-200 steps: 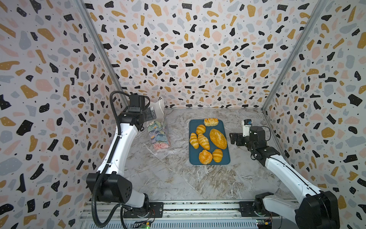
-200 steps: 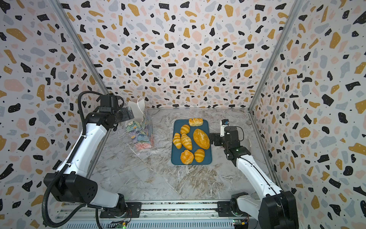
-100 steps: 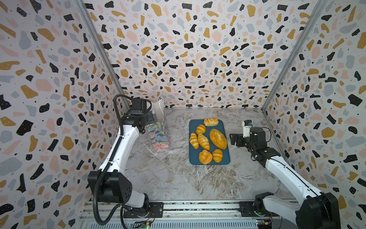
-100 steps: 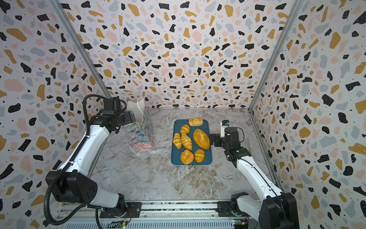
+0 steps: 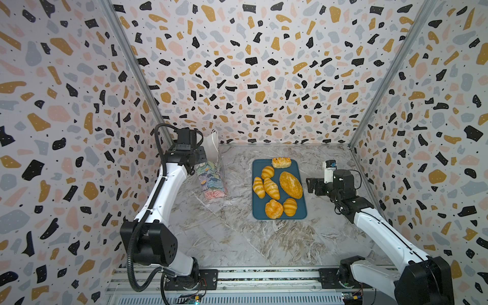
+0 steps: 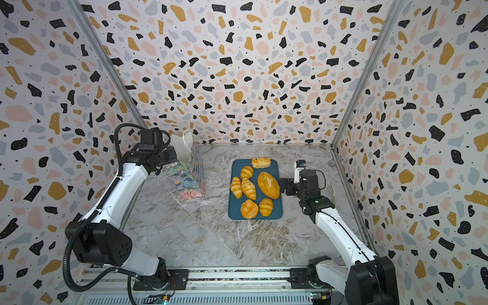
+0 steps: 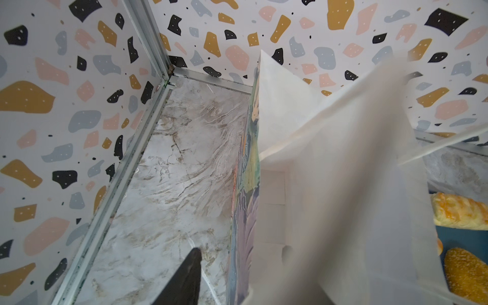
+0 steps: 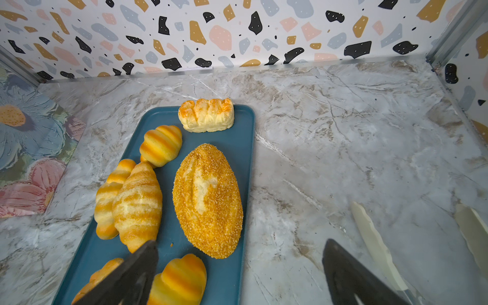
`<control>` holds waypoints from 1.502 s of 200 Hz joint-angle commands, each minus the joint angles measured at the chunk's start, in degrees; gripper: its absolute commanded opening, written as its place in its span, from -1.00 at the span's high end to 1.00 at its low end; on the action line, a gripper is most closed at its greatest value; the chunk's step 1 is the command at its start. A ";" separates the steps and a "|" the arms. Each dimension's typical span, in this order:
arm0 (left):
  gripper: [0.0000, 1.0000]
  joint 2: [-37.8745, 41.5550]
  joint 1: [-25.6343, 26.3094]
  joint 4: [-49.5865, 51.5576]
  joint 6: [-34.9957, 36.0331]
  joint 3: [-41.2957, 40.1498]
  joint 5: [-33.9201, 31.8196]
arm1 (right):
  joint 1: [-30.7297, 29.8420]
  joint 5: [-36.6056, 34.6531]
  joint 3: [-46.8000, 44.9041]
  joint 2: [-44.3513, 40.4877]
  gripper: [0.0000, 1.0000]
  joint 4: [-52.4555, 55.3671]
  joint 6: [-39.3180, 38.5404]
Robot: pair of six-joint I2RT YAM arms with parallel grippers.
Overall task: Pack bread into a paper bag
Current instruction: Pick up the paper bag from the top-left of the table.
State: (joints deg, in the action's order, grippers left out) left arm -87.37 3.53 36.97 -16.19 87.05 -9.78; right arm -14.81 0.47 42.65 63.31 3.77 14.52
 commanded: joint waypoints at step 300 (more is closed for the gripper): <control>1.00 12.64 -0.20 -13.56 -7.22 -12.68 27.79 | -0.22 0.71 1.82 0.92 -0.98 -1.75 3.56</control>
State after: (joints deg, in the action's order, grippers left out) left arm -76.88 3.53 29.04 -20.25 75.44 13.39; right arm -14.81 0.86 42.48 64.47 2.57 17.78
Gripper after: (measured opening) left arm 0.048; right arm 0.990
